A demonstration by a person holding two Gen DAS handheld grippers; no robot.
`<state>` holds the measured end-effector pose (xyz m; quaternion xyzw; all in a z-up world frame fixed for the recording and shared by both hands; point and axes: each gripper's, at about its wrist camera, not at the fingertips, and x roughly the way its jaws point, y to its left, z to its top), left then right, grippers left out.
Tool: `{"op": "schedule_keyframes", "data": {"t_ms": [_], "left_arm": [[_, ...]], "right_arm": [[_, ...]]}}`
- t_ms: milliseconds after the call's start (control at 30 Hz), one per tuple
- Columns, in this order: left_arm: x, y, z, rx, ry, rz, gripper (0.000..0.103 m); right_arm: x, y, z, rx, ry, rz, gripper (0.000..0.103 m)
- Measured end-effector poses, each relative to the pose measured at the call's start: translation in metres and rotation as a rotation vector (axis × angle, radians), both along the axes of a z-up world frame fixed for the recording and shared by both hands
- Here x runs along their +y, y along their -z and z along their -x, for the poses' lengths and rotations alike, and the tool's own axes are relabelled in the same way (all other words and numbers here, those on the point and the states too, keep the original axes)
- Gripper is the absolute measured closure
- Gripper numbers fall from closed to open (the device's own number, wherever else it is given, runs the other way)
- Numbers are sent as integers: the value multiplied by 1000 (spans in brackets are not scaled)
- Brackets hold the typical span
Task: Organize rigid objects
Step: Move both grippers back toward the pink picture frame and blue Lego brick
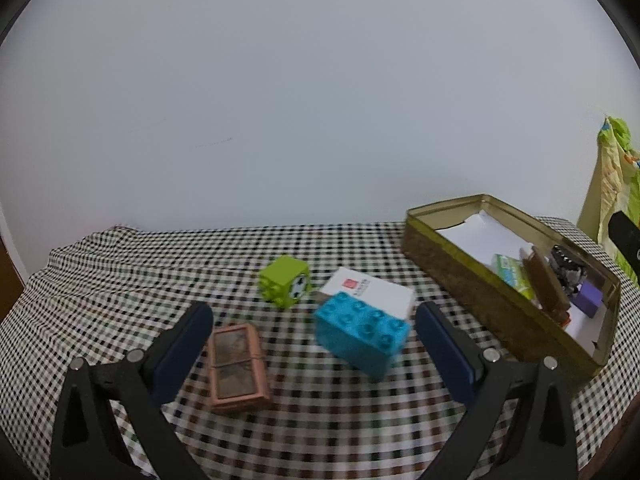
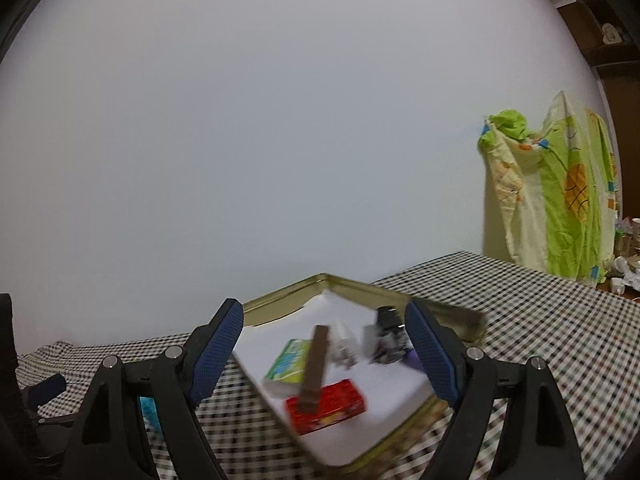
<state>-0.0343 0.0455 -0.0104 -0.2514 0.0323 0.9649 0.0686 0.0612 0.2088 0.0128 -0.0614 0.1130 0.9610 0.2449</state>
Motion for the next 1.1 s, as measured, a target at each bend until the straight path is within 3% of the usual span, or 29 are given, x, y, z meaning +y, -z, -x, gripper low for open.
{"op": "schedule_keyframes", "data": {"t_ms": [400, 833, 1000, 1100], "left_arm": [[-55, 6, 22, -68, -68, -13, 1], [-117, 16, 52, -160, -277, -10, 1], [-109, 20, 55, -236, -192, -73, 1], [-95, 22, 54, -253, -125, -82, 1]], "right_arm": [[-33, 4, 24, -45, -85, 7, 18], [-62, 11, 72, -156, -255, 66, 18], [-67, 22, 100, -289, -391, 124, 18], [-62, 28, 98, -296, -411, 172, 18]]}}
